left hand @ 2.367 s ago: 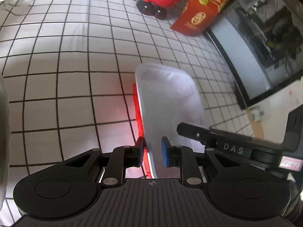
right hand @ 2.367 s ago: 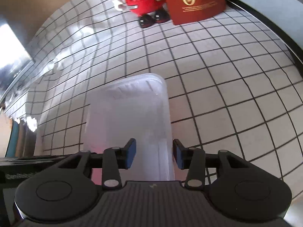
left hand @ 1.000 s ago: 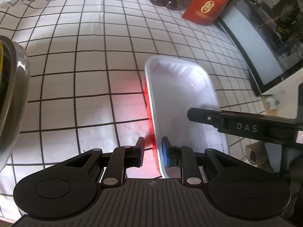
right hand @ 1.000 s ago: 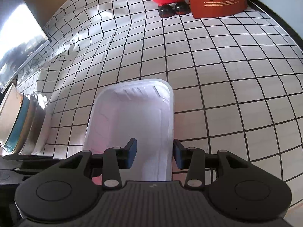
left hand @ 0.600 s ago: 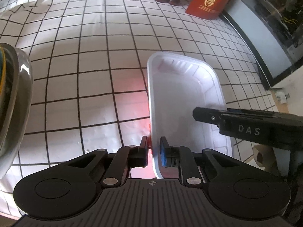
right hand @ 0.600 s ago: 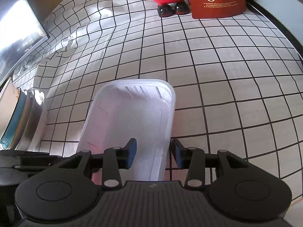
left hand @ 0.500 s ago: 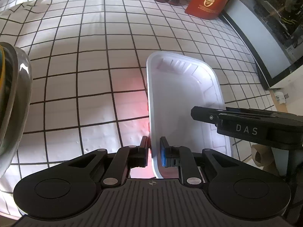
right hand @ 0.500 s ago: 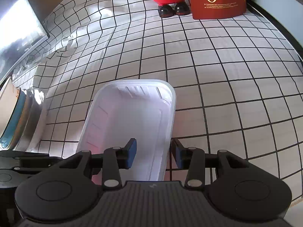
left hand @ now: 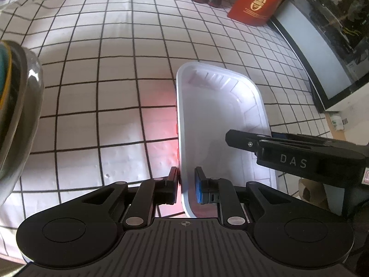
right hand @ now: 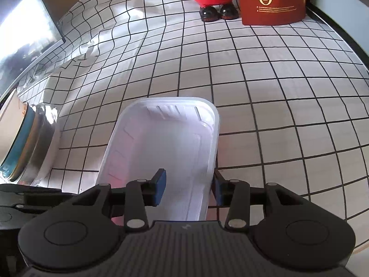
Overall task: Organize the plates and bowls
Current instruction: 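Lift the white tray with both tools and carry it toward the bowl stack, then lower the white tray onto the top of the bowl stack with both tools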
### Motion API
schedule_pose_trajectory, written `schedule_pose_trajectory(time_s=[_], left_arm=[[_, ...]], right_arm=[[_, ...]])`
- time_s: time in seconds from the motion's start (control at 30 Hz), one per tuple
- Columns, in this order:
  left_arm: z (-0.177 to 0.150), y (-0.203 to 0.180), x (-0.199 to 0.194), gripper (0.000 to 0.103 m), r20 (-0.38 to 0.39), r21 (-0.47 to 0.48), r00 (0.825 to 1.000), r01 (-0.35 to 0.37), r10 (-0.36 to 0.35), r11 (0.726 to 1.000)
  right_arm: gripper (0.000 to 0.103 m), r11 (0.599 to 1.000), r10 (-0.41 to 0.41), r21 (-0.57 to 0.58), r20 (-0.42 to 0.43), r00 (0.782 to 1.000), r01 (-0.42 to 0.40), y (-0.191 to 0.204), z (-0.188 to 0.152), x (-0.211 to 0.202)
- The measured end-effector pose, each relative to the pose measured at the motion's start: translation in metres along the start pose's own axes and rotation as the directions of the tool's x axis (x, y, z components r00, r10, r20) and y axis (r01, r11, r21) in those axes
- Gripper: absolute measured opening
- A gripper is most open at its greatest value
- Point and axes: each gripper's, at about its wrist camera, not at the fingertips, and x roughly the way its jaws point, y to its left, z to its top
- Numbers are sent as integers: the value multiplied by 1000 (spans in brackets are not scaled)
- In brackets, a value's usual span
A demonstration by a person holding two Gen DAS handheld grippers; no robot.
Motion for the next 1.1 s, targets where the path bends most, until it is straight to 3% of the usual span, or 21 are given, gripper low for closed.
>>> schedule_pose_trajectory(time_s=[0.33, 0.53, 0.7, 0.9, 1.1], left_arm=[[7, 14, -8, 18, 44, -77, 999, 14, -11, 997], [13, 32, 4, 18, 27, -156, 992, 128, -126, 979], [18, 30, -2, 18, 48, -149, 993, 112, -106, 982], [31, 13, -51, 18, 144, -82, 984, 116, -103, 990], [44, 24, -138, 19, 301, -57, 950, 104, -82, 993]], right_arm=[[43, 999, 8, 33, 8, 1000, -8, -9, -5, -8], [44, 998, 38, 52, 9, 999, -39, -4, -9, -6], [42, 998, 38, 42, 25, 999, -39, 3, -6, -8], [43, 999, 33, -23, 151, 988, -30, 29, 24, -54], [43, 984, 128, -152, 283, 950, -87, 87, 67, -100]])
